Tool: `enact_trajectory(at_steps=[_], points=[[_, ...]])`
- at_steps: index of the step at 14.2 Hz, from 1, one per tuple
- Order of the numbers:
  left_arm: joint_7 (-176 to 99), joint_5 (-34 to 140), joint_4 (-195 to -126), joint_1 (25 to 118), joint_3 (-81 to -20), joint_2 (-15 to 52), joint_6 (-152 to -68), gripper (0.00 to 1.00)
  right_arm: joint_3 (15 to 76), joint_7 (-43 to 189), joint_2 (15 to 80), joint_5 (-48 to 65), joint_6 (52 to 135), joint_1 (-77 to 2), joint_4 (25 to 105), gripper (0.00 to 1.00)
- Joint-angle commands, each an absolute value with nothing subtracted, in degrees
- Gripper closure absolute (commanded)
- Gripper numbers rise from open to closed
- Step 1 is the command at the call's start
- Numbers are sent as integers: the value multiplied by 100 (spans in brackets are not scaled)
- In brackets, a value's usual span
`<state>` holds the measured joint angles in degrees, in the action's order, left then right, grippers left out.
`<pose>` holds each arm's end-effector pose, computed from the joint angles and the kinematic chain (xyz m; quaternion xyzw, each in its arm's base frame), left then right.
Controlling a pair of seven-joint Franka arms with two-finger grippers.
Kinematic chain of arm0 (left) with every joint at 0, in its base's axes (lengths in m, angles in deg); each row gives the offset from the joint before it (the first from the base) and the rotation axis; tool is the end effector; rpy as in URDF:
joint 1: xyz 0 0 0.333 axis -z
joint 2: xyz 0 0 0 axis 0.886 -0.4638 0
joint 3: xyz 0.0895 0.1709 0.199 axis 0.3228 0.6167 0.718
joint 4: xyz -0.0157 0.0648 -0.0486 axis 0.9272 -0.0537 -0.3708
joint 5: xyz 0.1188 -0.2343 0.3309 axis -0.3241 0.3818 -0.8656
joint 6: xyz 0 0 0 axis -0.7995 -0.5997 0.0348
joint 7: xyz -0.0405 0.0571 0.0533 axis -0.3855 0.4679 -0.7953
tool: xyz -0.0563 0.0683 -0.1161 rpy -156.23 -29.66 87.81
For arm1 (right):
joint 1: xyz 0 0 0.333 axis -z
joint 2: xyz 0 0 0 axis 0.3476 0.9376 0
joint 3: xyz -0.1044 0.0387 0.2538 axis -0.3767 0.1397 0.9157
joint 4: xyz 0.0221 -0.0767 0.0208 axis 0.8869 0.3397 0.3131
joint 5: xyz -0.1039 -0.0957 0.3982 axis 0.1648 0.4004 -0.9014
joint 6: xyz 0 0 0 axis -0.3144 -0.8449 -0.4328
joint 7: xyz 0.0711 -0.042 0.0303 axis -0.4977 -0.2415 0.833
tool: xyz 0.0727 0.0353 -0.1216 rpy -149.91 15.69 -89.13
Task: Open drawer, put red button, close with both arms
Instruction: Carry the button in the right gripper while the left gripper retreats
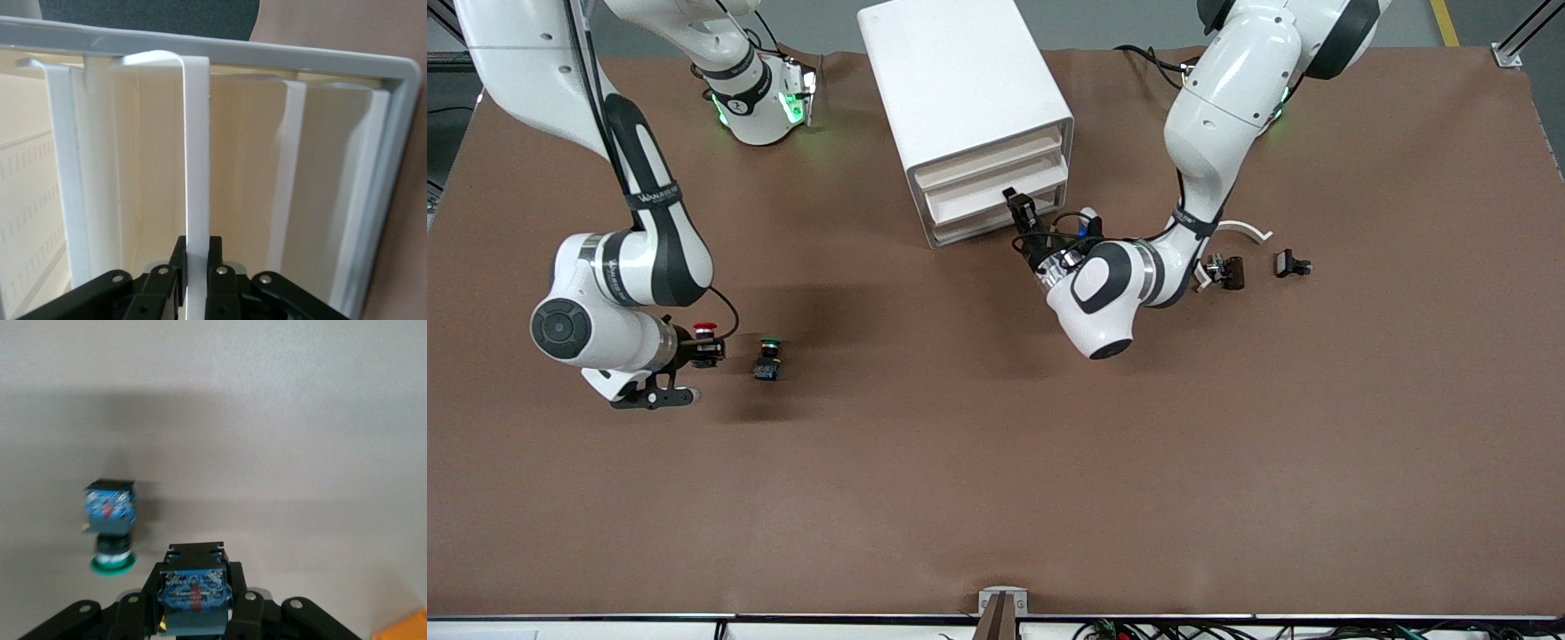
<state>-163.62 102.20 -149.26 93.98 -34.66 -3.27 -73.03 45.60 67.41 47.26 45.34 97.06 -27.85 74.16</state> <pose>0.4156 -0.4427 0.1213 -0.3897 -0.6734 0.5256 0.3440 0.6050 0.0196 0.1808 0.9936 0.0147 -0.1100 0.0211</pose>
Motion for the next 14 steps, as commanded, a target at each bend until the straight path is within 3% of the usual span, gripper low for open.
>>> enact_trajectory(at_steps=[1, 8, 14], points=[[-16358, 10118, -14860, 9375, -3263, -405, -7402, 100, 4556, 6121, 4303, 4547, 8678, -3044, 7078, 88], [-16332, 10100, -14596, 9199, -3070, -528, -7437, 100, 4556, 4207, 3802, 4512, 6620, -4001, 6084, 88], [-16323, 10091, -14543, 8997, -2885, -511, -7428, 96, 4565, 1650, 3424, 4196, 6187, -5267, 5987, 88]])
